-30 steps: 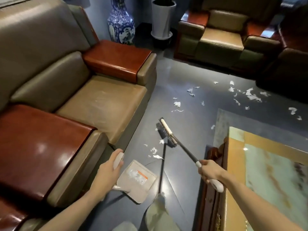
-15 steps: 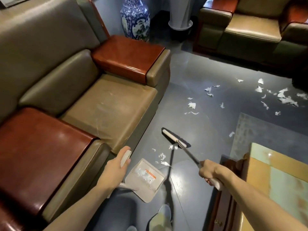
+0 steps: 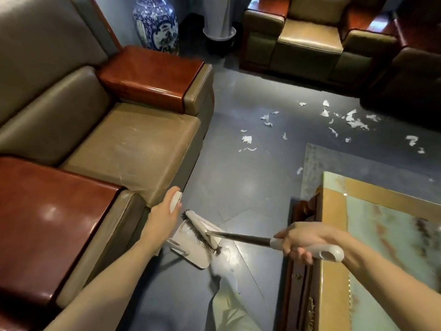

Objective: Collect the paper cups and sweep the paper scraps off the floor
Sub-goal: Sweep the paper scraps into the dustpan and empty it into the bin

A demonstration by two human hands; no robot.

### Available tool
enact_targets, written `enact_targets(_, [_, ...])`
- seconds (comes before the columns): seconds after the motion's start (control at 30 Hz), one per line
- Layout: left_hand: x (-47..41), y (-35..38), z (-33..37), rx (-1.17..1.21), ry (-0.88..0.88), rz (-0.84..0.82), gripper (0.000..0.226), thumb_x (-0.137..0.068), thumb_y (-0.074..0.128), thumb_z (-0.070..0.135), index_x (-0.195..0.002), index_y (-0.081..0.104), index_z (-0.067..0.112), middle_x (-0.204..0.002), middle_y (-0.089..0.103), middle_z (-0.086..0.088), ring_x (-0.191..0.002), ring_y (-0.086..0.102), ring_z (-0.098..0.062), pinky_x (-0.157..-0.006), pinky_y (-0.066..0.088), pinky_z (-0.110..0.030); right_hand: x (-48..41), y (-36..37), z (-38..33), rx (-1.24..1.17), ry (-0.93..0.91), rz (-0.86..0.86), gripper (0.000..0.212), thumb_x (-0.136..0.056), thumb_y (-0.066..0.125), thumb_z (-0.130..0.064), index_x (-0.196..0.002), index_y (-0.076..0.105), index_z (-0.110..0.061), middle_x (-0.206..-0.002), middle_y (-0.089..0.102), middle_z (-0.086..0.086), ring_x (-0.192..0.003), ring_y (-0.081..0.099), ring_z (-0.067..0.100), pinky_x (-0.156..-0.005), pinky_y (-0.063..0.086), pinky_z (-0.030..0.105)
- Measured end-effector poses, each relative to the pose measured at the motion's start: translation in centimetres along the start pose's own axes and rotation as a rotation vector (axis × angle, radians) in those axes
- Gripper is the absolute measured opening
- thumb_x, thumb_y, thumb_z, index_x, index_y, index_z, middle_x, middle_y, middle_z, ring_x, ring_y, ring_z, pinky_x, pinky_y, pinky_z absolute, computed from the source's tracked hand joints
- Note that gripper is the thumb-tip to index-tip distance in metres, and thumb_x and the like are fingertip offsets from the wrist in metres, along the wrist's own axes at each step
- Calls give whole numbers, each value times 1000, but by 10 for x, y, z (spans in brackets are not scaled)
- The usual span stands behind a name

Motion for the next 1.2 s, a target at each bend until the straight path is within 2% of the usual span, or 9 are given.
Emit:
enact_targets(0.07, [17, -9, -11, 11, 14, -9, 37, -100, 41, 33, -134, 34, 42, -99, 62, -18, -83, 60, -33, -73, 45, -38, 12, 14, 18, -62, -36, 24, 45, -93, 45, 2, -137, 41, -8, -54, 46, 3, -34, 45, 7, -33, 39, 17])
enact_targets(0.13, [42, -19, -25, -1, 43, -22, 37, -99, 42, 34, -135, 35, 41, -94, 62, -20, -78, 60, -33, -71, 46, -38, 25, 37, 36, -114, -81, 32, 55, -92, 45, 2, -144, 34, -11, -53, 46, 4, -34, 45, 9, -32, 39, 18])
enact_targets(0.2, [70, -31, -41, -1, 69, -22, 35, -99, 42, 35, -133, 36, 42, -89, 62, -20, -77, 60, -35, -69, 45, -39, 35, 57, 51, -194, -114, 15, 56, -91, 44, 6, -143, 33, -12, -48, 45, 3, -32, 45, 10, -30, 39, 18])
enact_targets(0.43, [165, -74, -95, 15, 133, 36, 31, -98, 48, 29, -126, 42, 40, -71, 56, 4, -58, 49, -12, -60, 37, -31, 42, 120, 86, -367, -58, -3, 39, -93, 36, 3, -130, 38, -8, -43, 40, 3, -27, 41, 12, -27, 36, 16])
enact_targets(0.57, [194, -82, -118, 1, 143, -14, 30, -98, 46, 32, -126, 41, 42, -71, 58, 4, -58, 52, -12, -58, 39, -32, 29, 148, 95, -259, -54, 76, 9, -92, 44, 0, -99, 49, -1, -48, 45, 3, -31, 42, 10, -31, 37, 15])
enact_targets(0.8, [213, -76, -142, 5, 121, -83, 33, -98, 46, 32, -131, 43, 36, -80, 58, 2, -84, 63, -30, -72, 46, -37, -17, 182, 88, 84, -111, 331, 30, -88, 51, -2, -118, 53, 4, -64, 56, 8, -42, 48, 10, -38, 41, 20])
enact_targets(0.9, [206, -68, -140, 14, 127, -97, 33, -98, 45, 35, -131, 42, 38, -87, 63, -2, -82, 63, -27, -78, 49, -39, -38, 213, 85, 79, -112, 289, 35, -89, 48, -3, -124, 49, 1, -63, 56, 6, -44, 47, 10, -43, 42, 20])
enact_targets(1.0, [188, -67, -135, 5, 133, -79, 32, -98, 44, 37, -130, 41, 40, -78, 58, 0, -68, 56, -21, -67, 49, -38, -45, 248, 84, 79, -103, 220, 41, -88, 48, -3, -129, 47, -9, -68, 56, 6, -48, 48, 9, -51, 45, 22])
enact_targets(1.2, [152, -58, -114, -25, 144, -94, 31, -97, 46, 35, -127, 42, 41, -76, 58, -1, -71, 58, -28, -65, 44, -38, 1, 225, 73, -243, 6, -34, 43, -89, 46, 0, -132, 44, -4, -56, 46, 3, -38, 42, 6, -36, 37, 14])
Point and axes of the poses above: each hand's wrist, its own x-axis away from the middle knuckle, its own y-axis out of the palm, z = x × y, the point moved 10 cm from there along -x, towards the middle knuckle
